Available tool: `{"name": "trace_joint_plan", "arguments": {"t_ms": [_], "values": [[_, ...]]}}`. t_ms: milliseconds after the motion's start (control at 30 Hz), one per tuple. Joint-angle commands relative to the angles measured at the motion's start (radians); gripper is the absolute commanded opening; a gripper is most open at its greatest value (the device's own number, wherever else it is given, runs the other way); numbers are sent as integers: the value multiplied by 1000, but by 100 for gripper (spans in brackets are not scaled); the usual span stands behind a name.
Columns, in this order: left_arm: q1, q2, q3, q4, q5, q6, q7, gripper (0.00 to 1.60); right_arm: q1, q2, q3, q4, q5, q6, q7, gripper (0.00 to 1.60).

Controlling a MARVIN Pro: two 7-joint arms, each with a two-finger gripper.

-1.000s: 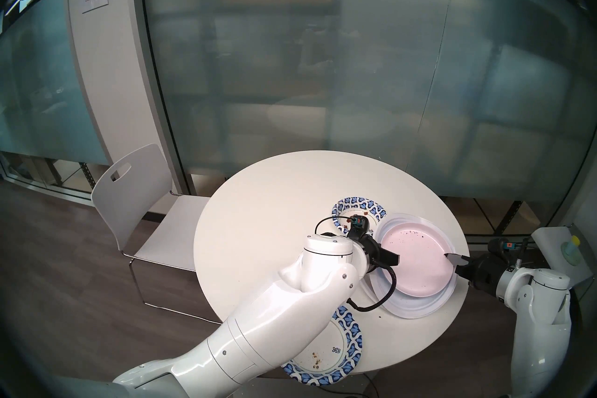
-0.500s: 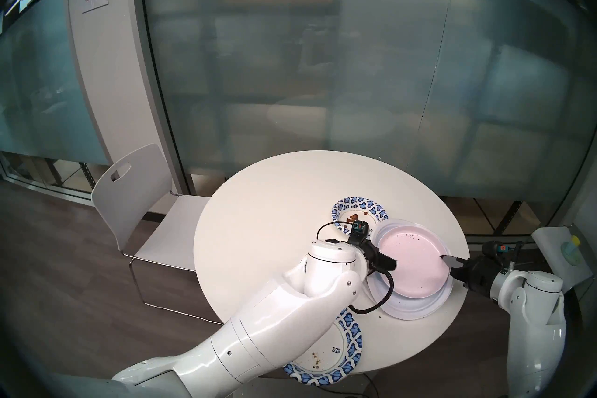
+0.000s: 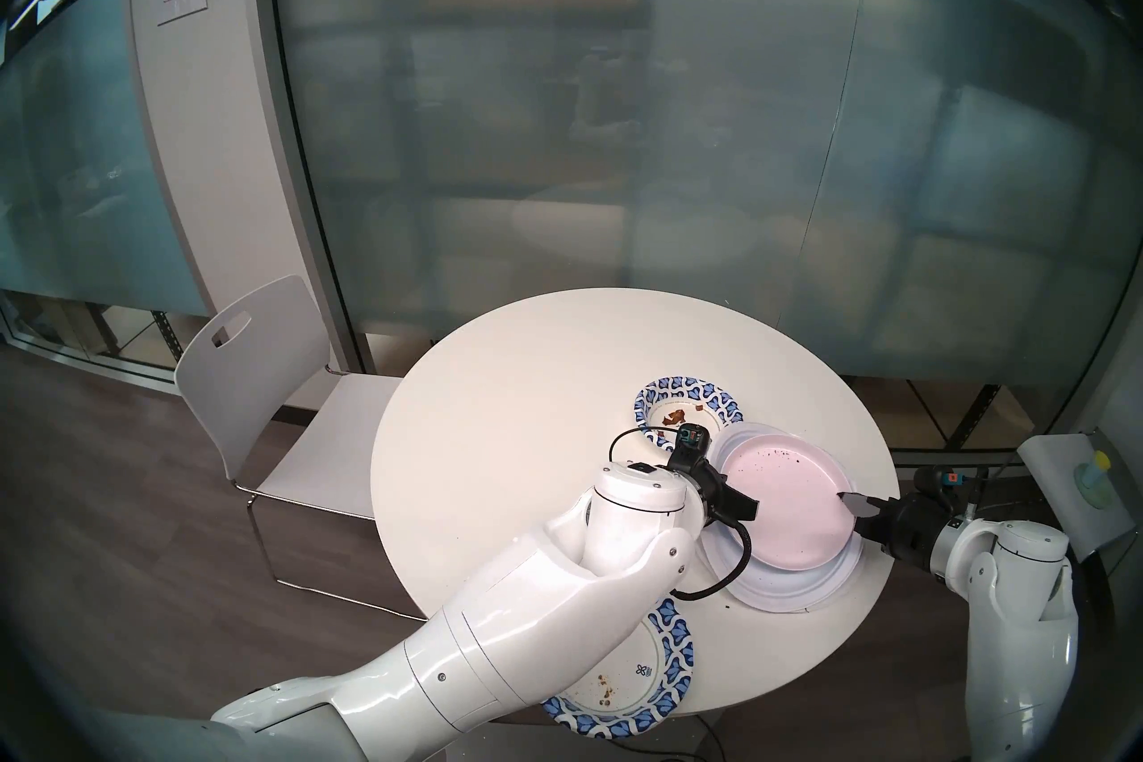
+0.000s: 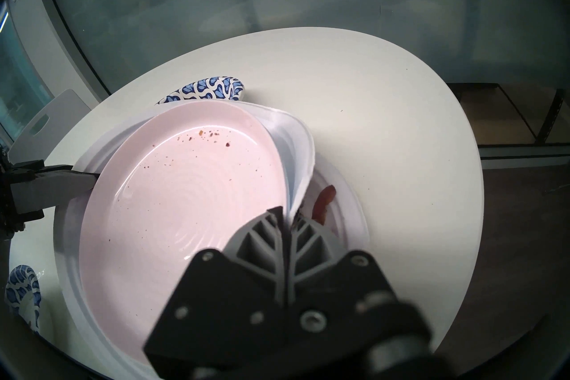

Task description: Stack the plates into one stack

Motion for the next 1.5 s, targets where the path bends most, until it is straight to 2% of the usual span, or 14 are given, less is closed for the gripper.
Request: {"name": "trace_joint_plan", "arguments": {"t_ms": [0, 67, 100, 133, 467, 733, 1033, 1467], "values": [[0, -11, 18, -27, -2, -16, -27, 100, 13, 10, -24, -4, 0, -18, 16, 0], [3, -8, 23, -29, 2, -17, -30, 126, 12, 10, -23, -3, -3, -22, 14, 0], [4, -8, 24, -30, 4, -18, -29, 157, 10, 12, -23, -4, -7, -24, 13, 0], [6, -9, 25, -31, 7, -19, -25, 160, 10, 12, -23, -3, -7, -25, 14, 0], [4, 5, 22, -60, 10, -21, -16, 160, 8, 12, -20, -5, -7, -27, 19, 0], [-5, 42, -8, -104, 1, -19, -20, 160, 7, 17, -24, 5, -15, -30, 15, 0], [3, 83, -38, -151, -15, -13, -24, 160, -6, 23, 3, -20, -4, -29, 33, 0], [5, 107, -40, -171, -31, -15, -27, 160, -19, 13, 12, -11, -8, -37, 43, 0]]}}
